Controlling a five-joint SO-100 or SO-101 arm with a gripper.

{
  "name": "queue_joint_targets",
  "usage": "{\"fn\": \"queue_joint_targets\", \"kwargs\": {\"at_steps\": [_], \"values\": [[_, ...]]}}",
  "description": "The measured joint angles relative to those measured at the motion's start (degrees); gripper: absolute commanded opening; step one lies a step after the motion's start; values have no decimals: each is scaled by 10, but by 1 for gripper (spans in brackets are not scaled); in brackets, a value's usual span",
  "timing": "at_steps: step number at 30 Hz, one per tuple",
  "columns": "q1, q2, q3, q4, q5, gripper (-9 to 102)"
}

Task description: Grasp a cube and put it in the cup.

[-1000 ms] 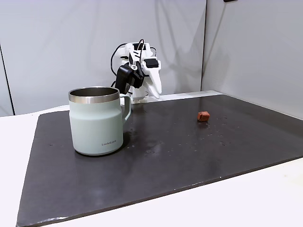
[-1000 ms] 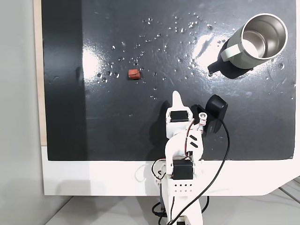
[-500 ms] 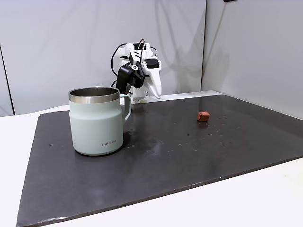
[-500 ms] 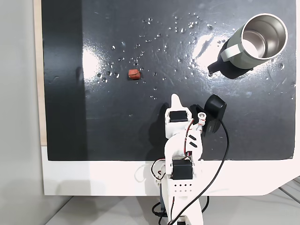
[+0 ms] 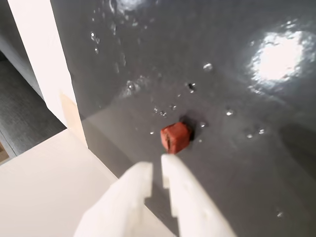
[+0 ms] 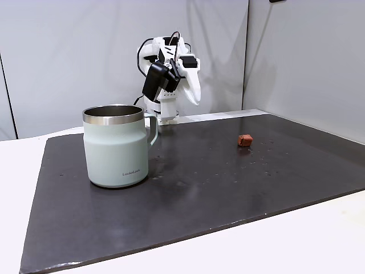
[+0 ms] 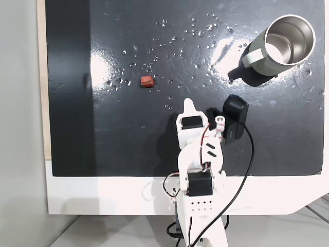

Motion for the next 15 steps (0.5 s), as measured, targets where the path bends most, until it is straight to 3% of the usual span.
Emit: {"fn": "queue_joint_targets", "kwargs": {"at_steps": [15], "values": [[-69, -444, -469, 148, 126, 0]]}}
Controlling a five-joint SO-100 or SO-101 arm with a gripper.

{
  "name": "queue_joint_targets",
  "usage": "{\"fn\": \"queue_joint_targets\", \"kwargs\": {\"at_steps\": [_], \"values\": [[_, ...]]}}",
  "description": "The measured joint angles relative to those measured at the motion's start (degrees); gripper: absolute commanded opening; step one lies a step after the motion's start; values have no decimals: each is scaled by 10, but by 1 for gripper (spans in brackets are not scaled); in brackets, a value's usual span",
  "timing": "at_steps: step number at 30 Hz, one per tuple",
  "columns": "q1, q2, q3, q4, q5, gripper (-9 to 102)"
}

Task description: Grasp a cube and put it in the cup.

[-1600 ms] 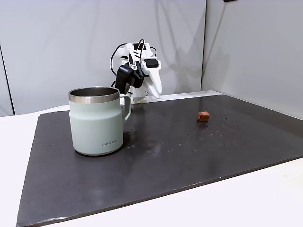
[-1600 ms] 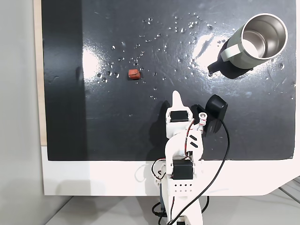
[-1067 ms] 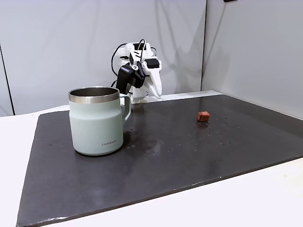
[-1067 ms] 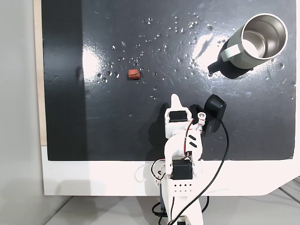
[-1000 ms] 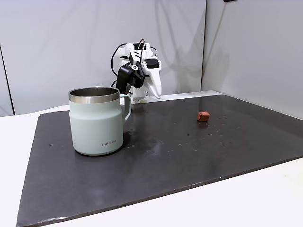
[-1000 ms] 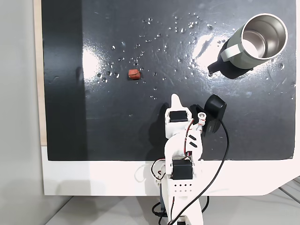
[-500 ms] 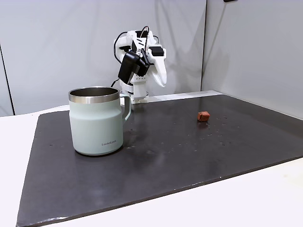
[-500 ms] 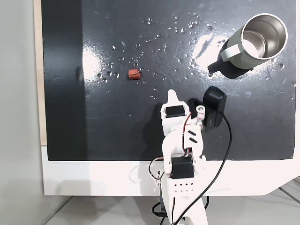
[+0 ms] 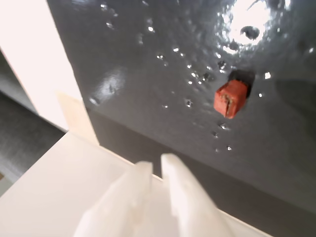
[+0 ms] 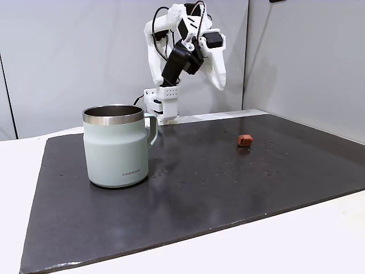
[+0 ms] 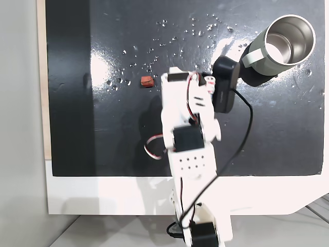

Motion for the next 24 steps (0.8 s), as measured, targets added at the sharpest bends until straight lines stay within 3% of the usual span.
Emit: {"fn": "queue_joint_targets", "kwargs": {"at_steps": [11, 24], "values": [[-34, -260, -243, 114, 105, 0], [-83, -483, -456, 212, 142, 0]]}}
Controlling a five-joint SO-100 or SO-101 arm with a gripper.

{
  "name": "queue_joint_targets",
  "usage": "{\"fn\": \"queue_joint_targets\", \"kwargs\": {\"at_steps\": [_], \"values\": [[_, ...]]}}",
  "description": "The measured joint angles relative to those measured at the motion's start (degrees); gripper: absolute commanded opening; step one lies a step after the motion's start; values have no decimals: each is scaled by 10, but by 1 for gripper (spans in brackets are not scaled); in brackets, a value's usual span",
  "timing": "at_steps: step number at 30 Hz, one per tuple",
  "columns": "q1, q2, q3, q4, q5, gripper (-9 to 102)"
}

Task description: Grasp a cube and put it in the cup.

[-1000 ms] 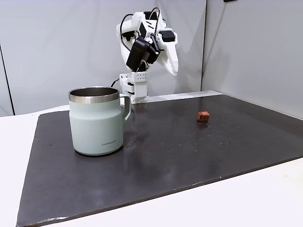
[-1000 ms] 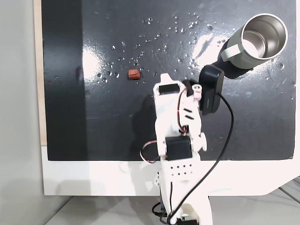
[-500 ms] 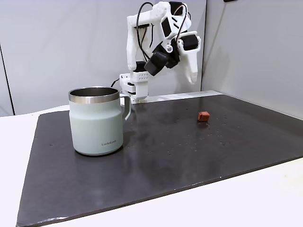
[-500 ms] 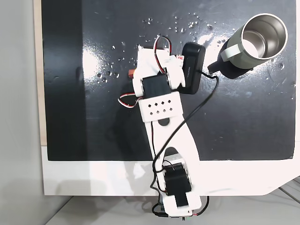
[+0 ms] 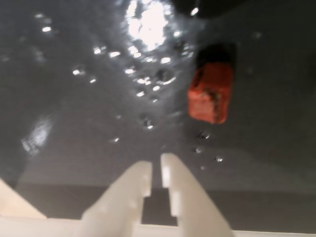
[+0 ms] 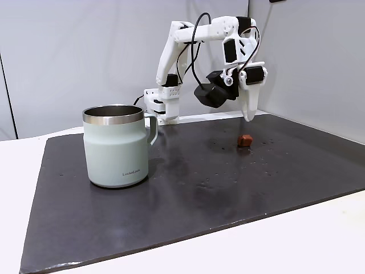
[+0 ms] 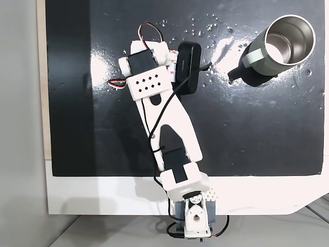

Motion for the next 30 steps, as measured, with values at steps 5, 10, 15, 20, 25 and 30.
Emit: {"fn": "queue_joint_targets", "kwargs": {"at_steps": [5, 10, 15, 20, 25, 30], "values": [[-3, -34, -18, 23, 4, 0], [3, -74, -38, 40, 4, 0], [3, -79, -42, 48, 3, 0], [1, -89, -57, 54, 3, 15], [-1, -90, -58, 69, 3, 24], [-1, -90, -58, 81, 3, 26]]}}
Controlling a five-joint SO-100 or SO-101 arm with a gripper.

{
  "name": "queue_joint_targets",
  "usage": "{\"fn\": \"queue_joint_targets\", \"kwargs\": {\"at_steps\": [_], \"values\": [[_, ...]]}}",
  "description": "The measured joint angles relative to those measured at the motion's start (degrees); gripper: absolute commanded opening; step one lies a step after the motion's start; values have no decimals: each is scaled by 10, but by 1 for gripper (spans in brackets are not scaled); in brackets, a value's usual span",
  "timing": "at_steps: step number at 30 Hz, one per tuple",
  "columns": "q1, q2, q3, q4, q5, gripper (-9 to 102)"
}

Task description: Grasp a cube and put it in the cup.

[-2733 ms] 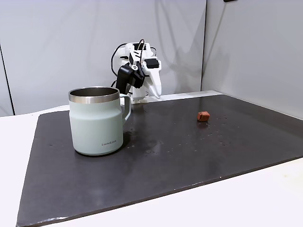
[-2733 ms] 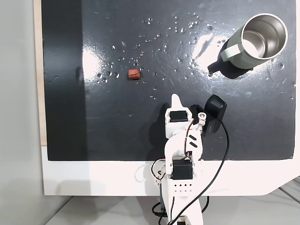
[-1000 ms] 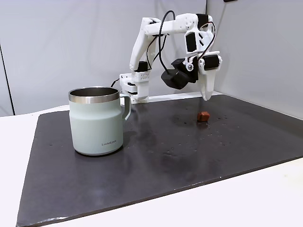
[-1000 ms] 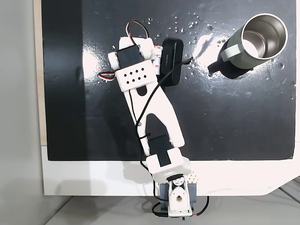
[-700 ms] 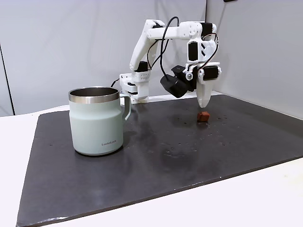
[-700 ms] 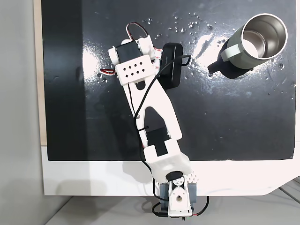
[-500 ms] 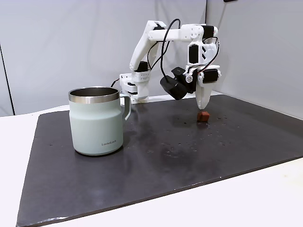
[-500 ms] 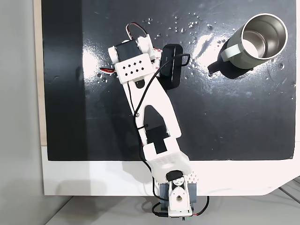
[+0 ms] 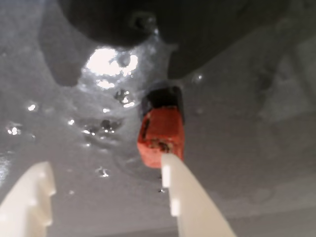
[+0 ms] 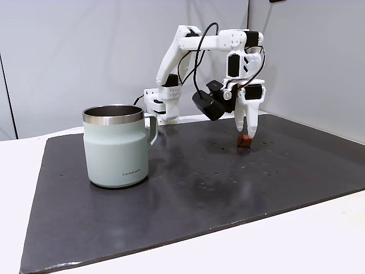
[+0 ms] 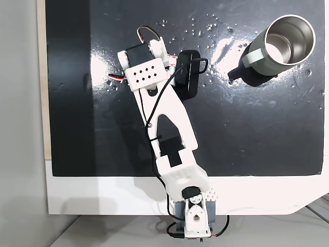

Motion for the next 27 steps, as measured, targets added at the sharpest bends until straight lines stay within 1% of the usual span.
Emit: {"fn": "queue_joint_targets", "kwargs": {"at_steps": [8, 15, 23, 27], "values": [[-23, -15, -3, 4, -11, 30], [-37, -45, -5, 4, -17, 29], [-36, -69, -11, 4, -18, 25], [-37, -74, -16, 4, -23, 18]]}}
